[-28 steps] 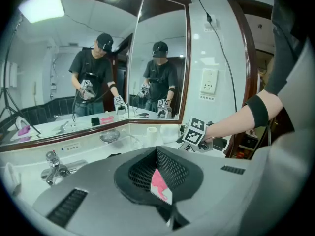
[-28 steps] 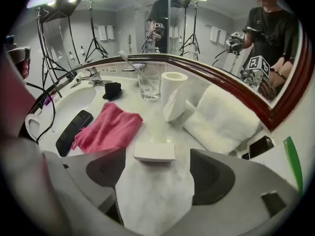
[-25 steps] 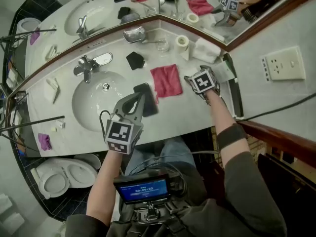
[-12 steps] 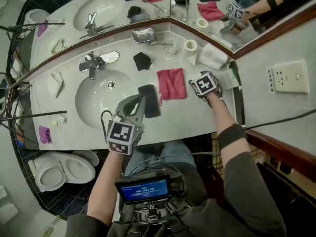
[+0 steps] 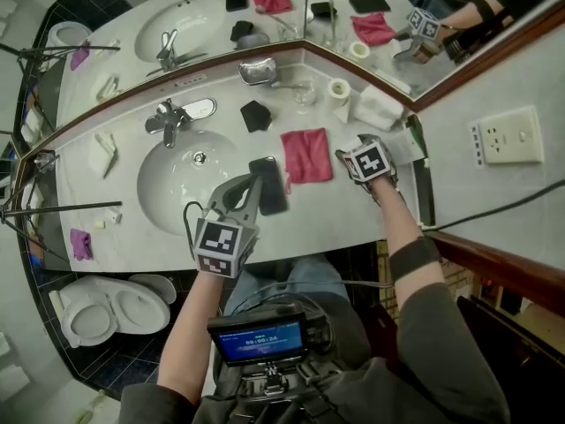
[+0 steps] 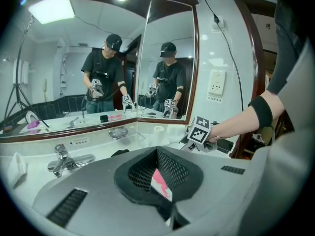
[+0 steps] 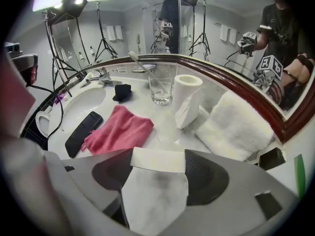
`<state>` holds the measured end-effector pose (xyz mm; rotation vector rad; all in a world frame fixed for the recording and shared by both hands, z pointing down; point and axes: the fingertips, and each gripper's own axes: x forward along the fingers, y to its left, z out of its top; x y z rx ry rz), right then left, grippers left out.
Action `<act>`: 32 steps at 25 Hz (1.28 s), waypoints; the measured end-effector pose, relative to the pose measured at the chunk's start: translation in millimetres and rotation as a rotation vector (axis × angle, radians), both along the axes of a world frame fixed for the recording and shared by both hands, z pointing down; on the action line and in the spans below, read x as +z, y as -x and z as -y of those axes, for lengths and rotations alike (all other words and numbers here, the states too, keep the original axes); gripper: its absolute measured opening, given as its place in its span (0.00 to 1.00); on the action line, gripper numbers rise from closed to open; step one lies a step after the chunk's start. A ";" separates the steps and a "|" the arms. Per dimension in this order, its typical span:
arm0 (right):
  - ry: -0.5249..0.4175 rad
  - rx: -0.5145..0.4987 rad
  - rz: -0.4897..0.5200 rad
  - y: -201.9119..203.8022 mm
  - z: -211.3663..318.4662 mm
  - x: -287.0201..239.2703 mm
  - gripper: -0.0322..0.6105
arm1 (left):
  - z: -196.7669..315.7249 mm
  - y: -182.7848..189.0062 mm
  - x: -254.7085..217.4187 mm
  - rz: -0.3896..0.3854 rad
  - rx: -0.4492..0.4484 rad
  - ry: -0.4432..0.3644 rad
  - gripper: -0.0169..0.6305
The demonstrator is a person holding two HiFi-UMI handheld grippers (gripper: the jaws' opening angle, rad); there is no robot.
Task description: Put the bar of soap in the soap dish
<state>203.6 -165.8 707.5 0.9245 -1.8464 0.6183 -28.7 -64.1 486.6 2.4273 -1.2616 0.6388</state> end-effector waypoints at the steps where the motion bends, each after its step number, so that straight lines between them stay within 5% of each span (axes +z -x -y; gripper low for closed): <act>1: -0.012 0.000 0.018 3.8 -1.6 -6.5 0.56 | -0.2 0.3 -0.5 -0.001 0.000 -0.001 0.03; 22: -0.382 -0.078 0.412 127.8 -39.5 -170.9 0.57 | -11.9 35.1 -14.3 -0.035 -0.054 -0.029 0.03; 32: -0.450 -0.112 0.466 211.6 -26.4 -196.9 0.57 | -4.4 72.0 -12.5 -0.052 -0.124 -0.032 0.03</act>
